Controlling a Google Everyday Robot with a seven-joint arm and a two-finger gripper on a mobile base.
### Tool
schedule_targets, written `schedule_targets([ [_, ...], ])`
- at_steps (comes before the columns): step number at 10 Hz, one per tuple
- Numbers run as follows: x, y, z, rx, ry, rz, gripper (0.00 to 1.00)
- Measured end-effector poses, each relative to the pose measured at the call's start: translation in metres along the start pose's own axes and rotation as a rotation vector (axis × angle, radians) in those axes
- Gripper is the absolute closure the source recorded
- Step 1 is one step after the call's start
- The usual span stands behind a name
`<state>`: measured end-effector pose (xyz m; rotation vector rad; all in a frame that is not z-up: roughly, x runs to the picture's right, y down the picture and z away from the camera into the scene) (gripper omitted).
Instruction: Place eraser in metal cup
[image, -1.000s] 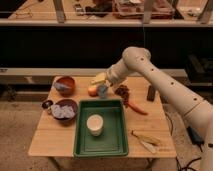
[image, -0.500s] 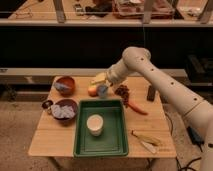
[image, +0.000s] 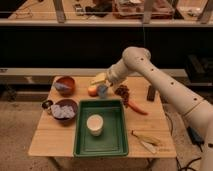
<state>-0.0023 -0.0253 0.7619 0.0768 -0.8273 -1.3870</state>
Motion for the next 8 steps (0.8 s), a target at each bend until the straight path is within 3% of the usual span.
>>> schedule_targets([
  [3, 0.014, 0.009, -0.025, -0.137, 0.072, 0.046, 0.20],
  [6, 0.021, 0.055, -0.082, -0.345, 0.163, 0.129, 0.20],
  [8, 0.022, 0.091, -0.120, -0.502, 0.221, 0.211, 0.20],
])
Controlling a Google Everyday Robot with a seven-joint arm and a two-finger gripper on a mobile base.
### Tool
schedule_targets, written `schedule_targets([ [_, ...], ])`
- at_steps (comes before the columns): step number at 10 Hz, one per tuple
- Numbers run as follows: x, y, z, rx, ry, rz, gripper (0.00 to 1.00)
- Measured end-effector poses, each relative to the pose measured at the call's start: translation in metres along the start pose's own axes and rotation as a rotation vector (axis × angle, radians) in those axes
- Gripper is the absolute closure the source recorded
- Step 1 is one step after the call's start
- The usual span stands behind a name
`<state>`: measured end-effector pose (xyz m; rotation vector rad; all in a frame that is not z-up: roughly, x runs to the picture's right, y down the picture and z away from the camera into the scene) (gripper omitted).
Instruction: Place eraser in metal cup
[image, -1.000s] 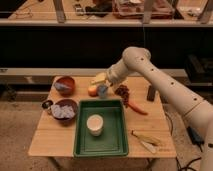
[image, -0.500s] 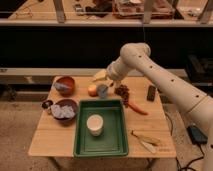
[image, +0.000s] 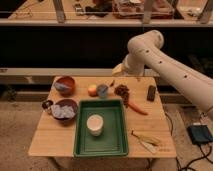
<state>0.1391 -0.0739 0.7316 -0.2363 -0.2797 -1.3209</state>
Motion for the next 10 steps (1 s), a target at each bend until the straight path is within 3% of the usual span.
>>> schedule_targets([
  [3, 0.023, 0.072, -0.015, -0.282, 0.061, 0.139, 0.20],
  [4, 0.026, 0.093, -0.014, -0.324, 0.060, 0.168, 0.20],
  [6, 0.027, 0.132, -0.005, -0.360, 0.034, 0.209, 0.20],
  [10, 0.027, 0.131, -0.005, -0.356, 0.034, 0.206, 0.20],
])
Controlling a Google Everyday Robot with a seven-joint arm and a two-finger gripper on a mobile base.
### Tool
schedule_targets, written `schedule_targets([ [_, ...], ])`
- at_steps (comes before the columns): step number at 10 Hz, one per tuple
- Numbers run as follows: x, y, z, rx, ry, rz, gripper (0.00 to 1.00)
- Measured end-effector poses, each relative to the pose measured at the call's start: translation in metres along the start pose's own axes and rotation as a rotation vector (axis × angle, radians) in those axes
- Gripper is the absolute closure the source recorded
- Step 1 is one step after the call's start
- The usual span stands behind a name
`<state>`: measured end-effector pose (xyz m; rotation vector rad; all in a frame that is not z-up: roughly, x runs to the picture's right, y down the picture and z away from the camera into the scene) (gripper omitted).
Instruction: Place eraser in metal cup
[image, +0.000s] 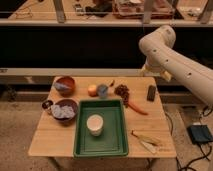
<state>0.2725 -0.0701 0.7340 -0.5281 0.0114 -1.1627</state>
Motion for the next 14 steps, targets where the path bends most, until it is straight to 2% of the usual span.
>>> schedule_targets([
  [3, -0.001, -0.004, 0.002, 0.012, 0.000, -0.005, 0.20],
  [5, -0.001, -0.005, 0.023, 0.027, -0.025, 0.007, 0.20],
  [8, -0.008, -0.011, 0.080, 0.056, -0.065, -0.006, 0.20],
  [9, -0.008, -0.010, 0.108, 0.074, -0.080, -0.015, 0.20],
  [11, 0.000, -0.001, 0.156, 0.124, -0.098, -0.014, 0.20],
  [13, 0.018, 0.020, 0.204, 0.168, -0.111, 0.011, 0.20],
  [14, 0.023, 0.020, 0.220, 0.185, -0.129, 0.017, 0.20],
])
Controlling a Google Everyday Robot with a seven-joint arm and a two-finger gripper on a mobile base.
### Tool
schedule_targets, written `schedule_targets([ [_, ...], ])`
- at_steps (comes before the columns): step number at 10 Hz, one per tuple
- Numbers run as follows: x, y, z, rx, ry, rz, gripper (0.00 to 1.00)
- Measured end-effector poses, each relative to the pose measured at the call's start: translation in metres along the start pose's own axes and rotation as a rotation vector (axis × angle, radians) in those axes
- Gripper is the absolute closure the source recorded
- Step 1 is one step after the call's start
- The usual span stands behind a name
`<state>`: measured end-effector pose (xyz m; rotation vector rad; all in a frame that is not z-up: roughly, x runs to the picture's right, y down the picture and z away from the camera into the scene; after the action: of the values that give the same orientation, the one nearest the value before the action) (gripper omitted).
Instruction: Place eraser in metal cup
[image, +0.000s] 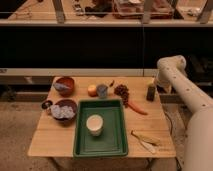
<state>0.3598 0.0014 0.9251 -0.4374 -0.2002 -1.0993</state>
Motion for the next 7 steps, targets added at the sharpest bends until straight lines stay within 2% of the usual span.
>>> schedule_targets([
  [1, 0.005, 0.002, 0.008, 0.017, -0.008, 0.006, 0.20],
  [3, 0.012, 0.018, 0.022, 0.016, -0.010, 0.016, 0.20],
  [4, 0.011, 0.015, 0.020, 0.018, -0.006, 0.008, 0.20],
  [5, 0.010, 0.007, 0.017, 0.021, 0.015, 0.004, 0.20],
  [7, 0.006, 0.003, 0.025, 0.032, 0.058, -0.001, 0.20],
])
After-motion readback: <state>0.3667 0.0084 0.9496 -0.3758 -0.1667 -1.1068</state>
